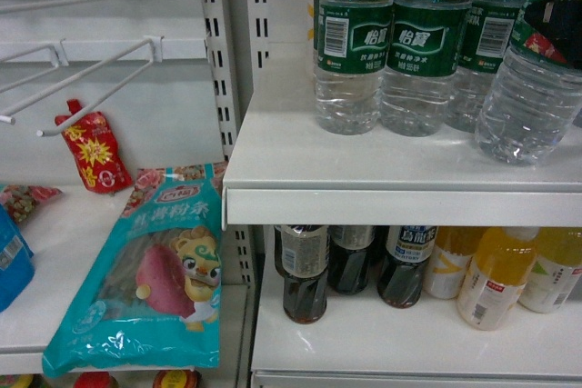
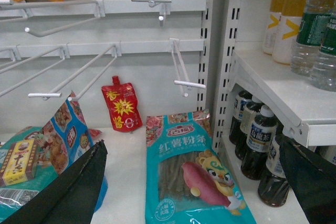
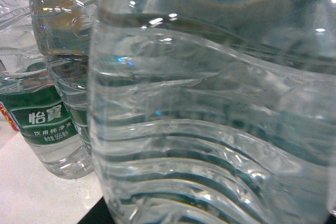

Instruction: Move water from second to third shelf

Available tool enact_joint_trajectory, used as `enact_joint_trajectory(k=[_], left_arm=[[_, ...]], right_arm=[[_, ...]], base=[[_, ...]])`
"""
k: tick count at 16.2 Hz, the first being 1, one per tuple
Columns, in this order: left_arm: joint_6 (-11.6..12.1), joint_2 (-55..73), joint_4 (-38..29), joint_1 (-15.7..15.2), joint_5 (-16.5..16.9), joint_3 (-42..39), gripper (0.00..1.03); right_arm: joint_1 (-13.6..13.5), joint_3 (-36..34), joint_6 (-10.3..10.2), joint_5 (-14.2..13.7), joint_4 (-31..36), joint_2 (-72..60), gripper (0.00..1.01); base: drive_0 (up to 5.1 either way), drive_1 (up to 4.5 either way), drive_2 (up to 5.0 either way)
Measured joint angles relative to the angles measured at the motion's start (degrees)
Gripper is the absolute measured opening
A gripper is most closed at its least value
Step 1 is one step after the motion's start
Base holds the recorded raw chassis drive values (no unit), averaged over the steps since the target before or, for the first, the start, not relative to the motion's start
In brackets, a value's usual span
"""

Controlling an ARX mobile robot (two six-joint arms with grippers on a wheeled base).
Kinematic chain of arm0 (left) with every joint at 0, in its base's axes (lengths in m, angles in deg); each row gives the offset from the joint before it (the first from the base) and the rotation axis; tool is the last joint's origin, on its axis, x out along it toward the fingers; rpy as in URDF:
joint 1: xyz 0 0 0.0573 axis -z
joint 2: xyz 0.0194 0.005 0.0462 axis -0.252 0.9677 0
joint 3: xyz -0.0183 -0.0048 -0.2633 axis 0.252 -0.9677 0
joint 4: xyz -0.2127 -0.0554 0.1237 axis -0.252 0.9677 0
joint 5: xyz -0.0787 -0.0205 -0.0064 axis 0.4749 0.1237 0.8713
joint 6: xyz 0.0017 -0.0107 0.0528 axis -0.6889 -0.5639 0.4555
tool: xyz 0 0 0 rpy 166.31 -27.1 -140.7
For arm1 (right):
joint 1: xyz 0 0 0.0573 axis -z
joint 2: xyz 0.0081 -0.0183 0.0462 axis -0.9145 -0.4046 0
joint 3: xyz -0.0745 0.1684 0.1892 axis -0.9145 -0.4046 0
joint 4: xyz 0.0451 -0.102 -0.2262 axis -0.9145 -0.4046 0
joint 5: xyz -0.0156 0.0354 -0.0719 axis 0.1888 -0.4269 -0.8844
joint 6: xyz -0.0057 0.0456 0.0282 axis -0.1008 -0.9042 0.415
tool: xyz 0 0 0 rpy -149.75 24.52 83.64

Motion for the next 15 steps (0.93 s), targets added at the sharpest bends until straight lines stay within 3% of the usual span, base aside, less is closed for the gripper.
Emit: enact_joint_trajectory(k=[5,15], left_arm=[[0.0,0.0,0.0,0.0,0.0,0.0,0.98],[0.0,0.0,0.0,0.0,0.0,0.0,0.98]], right_arm=[[0.0,0.2,0.1,0.3,0.3,-0.3,0.97],[1.2,-2.3,0.0,2.0,-3.4,3.9,0.98]], base=[[0.0,0.0,0.0],[0.0,0.0,0.0]])
